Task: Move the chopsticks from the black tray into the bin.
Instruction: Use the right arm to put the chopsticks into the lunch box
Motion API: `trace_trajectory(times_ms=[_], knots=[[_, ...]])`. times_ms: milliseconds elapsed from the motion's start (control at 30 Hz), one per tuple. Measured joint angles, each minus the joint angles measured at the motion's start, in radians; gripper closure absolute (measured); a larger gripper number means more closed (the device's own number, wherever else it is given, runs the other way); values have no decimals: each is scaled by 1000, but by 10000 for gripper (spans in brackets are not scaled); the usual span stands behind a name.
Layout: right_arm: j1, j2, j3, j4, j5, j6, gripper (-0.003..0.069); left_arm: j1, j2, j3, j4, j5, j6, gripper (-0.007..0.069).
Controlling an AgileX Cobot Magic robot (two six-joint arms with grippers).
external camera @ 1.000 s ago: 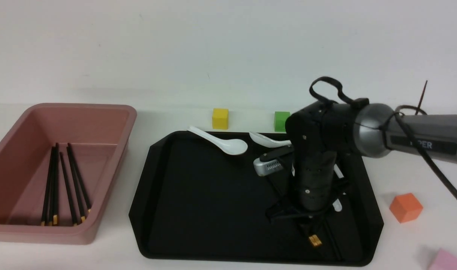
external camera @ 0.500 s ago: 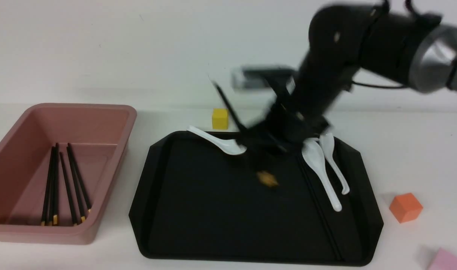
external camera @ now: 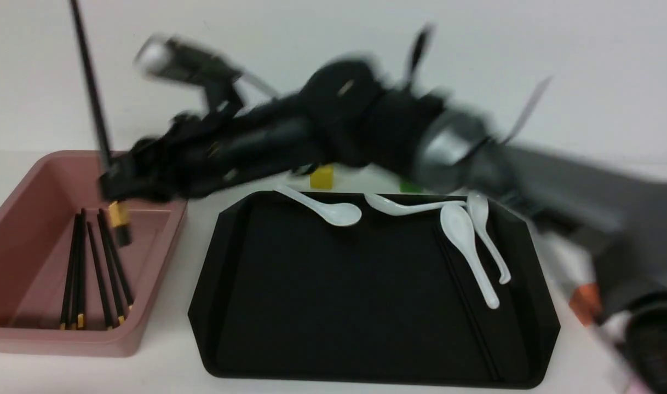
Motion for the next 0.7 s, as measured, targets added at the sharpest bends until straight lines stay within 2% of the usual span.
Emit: trace_trajectory(times_ms=[133, 267, 533, 700], knots=[[60, 109, -16, 123, -130, -153, 521, 0, 0, 0, 0, 0, 0, 444], [78, 166, -23, 187, -193, -256, 521, 0, 0, 0, 0, 0, 0, 440], [75, 172, -28, 195, -203, -283, 491, 0, 0, 0, 0, 0, 0, 439], [37, 160, -31, 81, -47, -232, 411, 0, 0, 0, 0, 0, 0, 439]])
